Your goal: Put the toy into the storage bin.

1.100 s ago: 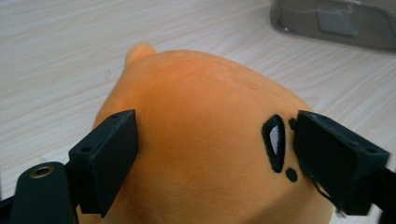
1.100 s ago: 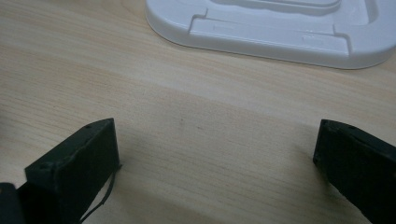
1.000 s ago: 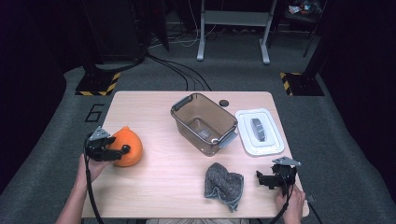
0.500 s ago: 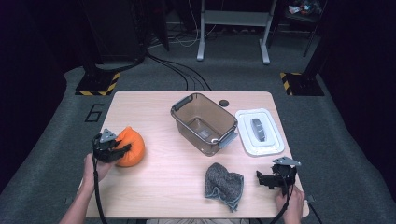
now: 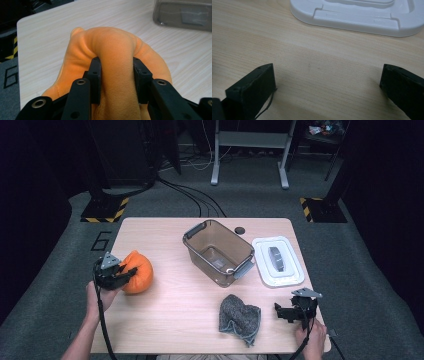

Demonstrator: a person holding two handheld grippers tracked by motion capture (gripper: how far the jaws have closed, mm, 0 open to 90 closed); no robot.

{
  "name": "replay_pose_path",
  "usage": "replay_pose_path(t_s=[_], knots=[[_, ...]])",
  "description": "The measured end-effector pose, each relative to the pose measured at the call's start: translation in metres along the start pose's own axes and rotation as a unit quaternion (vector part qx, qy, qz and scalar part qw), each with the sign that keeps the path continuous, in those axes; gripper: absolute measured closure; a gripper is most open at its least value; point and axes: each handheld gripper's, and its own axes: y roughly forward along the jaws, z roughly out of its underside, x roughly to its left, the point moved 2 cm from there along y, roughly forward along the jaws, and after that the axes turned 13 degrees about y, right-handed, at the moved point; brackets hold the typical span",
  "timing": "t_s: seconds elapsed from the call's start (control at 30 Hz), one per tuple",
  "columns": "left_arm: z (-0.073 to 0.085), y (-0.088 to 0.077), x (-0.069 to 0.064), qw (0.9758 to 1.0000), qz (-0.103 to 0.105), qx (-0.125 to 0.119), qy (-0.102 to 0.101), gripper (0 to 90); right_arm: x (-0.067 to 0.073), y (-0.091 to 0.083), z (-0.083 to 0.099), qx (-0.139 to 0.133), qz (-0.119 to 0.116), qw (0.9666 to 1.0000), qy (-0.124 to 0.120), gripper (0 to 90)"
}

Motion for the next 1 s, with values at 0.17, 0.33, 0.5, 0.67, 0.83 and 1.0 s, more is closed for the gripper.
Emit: replay_pose_path(t_s=[0.17, 0.33, 0.5, 0.67, 0.83, 1.0], knots=[[-0.013, -0.003, 0.002, 0.9999, 0.000, -0.010, 0.004, 66.1, 0.000, 0.000, 0.000, 0.000, 0.000, 1.0000, 0.000, 0.0], [-0.029, -0.004, 0.002, 0.9998, -0.001, -0.016, 0.014, 66.0, 0.000, 0.000, 0.000, -0.001, 0.001, 1.0000, 0.000, 0.0], [-0.044, -0.004, 0.004, 0.9995, -0.002, -0.024, 0.020, 65.7, 0.000, 0.000, 0.000, 0.000, 0.000, 1.0000, -0.001, 0.0], [-0.061, -0.005, 0.005, 0.9991, -0.001, -0.030, 0.031, 65.6, 0.000, 0.000, 0.000, 0.000, 0.000, 1.0000, -0.001, 0.0], [-0.077, -0.004, 0.006, 0.9987, -0.001, -0.033, 0.040, 65.5, 0.000, 0.000, 0.000, 0.000, 0.000, 1.0000, -0.001, 0.0], [-0.091, -0.002, 0.007, 0.9982, -0.002, -0.035, 0.049, 65.5, 0.000, 0.000, 0.000, 0.000, 0.001, 1.0000, -0.001, 0.0]])
